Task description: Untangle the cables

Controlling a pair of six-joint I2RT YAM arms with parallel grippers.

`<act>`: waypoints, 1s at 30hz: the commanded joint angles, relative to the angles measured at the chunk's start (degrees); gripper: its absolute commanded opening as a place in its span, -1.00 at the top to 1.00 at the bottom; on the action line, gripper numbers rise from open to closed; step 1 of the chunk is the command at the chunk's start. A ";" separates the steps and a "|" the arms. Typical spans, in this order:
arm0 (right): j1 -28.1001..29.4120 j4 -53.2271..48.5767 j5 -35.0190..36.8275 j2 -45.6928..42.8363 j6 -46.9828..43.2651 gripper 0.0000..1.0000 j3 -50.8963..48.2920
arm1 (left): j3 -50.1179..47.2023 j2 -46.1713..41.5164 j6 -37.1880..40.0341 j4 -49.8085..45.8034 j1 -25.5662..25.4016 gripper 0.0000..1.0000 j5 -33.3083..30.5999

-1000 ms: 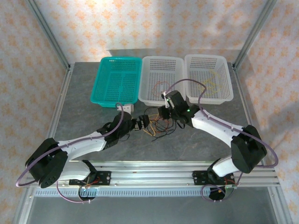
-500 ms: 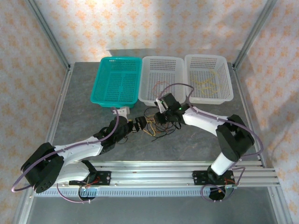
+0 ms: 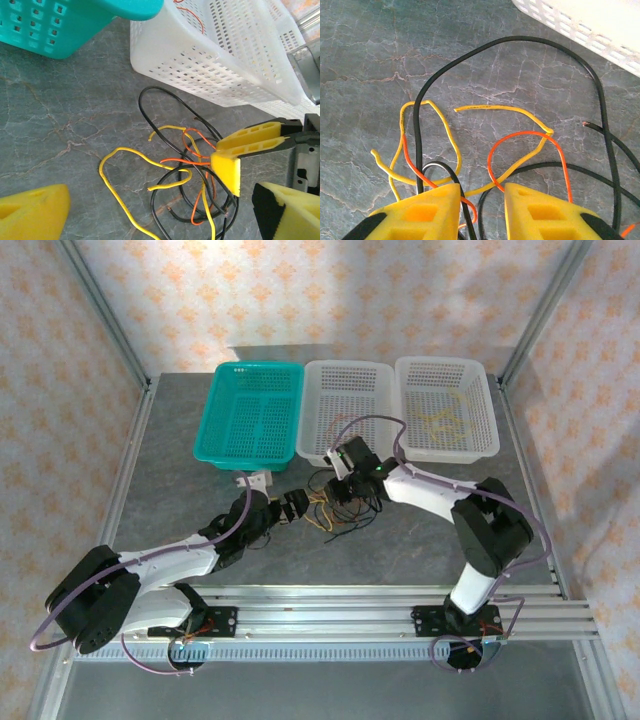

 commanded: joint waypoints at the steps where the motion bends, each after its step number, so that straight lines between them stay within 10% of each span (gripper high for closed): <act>1: 0.39 -0.16 -0.18 1.61 -0.72 0.37 1.85 | -0.08 0.25 -0.43 2.22 0.54 -0.88 0.73; 30: 0.43 0.40 -3.79 -2.63 -1.69 0.31 0.42 | 0.13 0.78 -0.20 1.84 1.66 -0.87 1.21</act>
